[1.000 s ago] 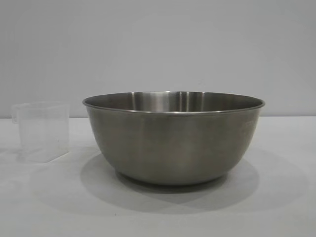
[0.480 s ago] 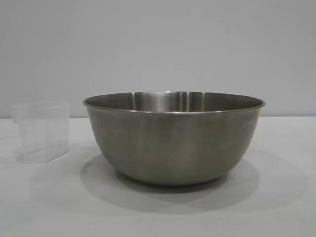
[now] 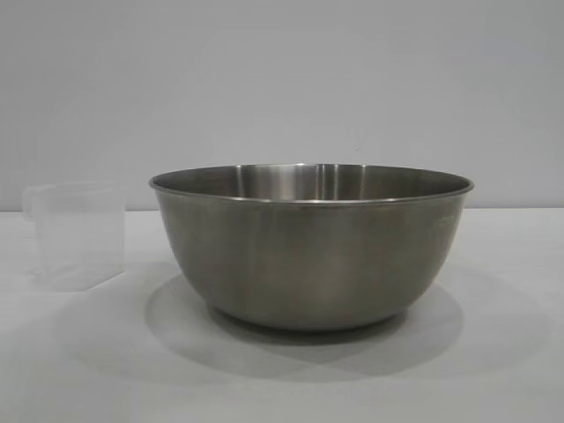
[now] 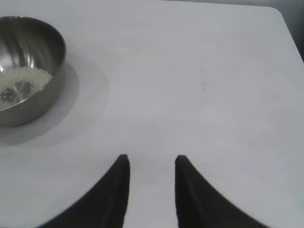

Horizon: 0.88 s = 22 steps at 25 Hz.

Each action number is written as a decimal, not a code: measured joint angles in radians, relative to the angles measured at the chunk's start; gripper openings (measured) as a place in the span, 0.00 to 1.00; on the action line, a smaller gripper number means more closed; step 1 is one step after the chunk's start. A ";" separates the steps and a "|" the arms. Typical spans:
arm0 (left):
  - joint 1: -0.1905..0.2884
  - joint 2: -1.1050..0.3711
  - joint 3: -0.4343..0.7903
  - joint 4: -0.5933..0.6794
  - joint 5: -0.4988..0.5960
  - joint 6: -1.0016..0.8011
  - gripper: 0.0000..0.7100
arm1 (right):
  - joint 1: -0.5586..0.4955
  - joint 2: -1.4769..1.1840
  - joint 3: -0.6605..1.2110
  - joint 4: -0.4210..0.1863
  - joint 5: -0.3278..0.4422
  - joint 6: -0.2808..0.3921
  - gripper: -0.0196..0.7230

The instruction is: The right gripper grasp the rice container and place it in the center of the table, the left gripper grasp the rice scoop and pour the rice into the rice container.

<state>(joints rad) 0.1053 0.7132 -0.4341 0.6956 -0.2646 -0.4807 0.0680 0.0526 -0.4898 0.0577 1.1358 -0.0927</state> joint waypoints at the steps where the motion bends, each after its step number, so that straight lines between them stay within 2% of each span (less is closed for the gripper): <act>1: 0.000 -0.035 0.000 0.072 0.035 -0.082 0.20 | 0.000 0.000 0.000 0.000 0.000 0.000 0.34; 4: 0.000 -0.138 0.000 0.293 0.125 -0.343 0.20 | 0.000 0.000 0.000 0.000 0.000 0.000 0.34; 6: 0.000 -0.187 0.000 0.464 0.136 -0.518 0.20 | 0.000 0.000 0.000 0.000 0.000 0.000 0.34; 8: 0.000 -0.222 0.000 0.671 0.105 -0.708 0.20 | 0.000 0.000 0.000 0.000 0.000 0.000 0.34; 11: 0.000 -0.236 0.000 0.972 -0.015 -0.901 0.20 | 0.000 0.000 0.000 0.000 0.000 0.000 0.34; 12: 0.000 -0.236 0.000 1.030 -0.053 -0.935 0.20 | 0.000 0.000 0.000 0.000 0.000 0.000 0.34; 15: 0.000 -0.236 0.001 1.078 -0.073 -0.981 0.20 | 0.000 0.000 0.000 0.000 0.000 0.000 0.34; 22: 0.000 -0.236 0.001 1.091 -0.047 -0.990 0.20 | 0.000 0.000 0.000 0.000 0.000 0.000 0.34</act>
<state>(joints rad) 0.1053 0.4773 -0.4328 1.7864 -0.3121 -1.4707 0.0680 0.0526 -0.4898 0.0577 1.1358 -0.0927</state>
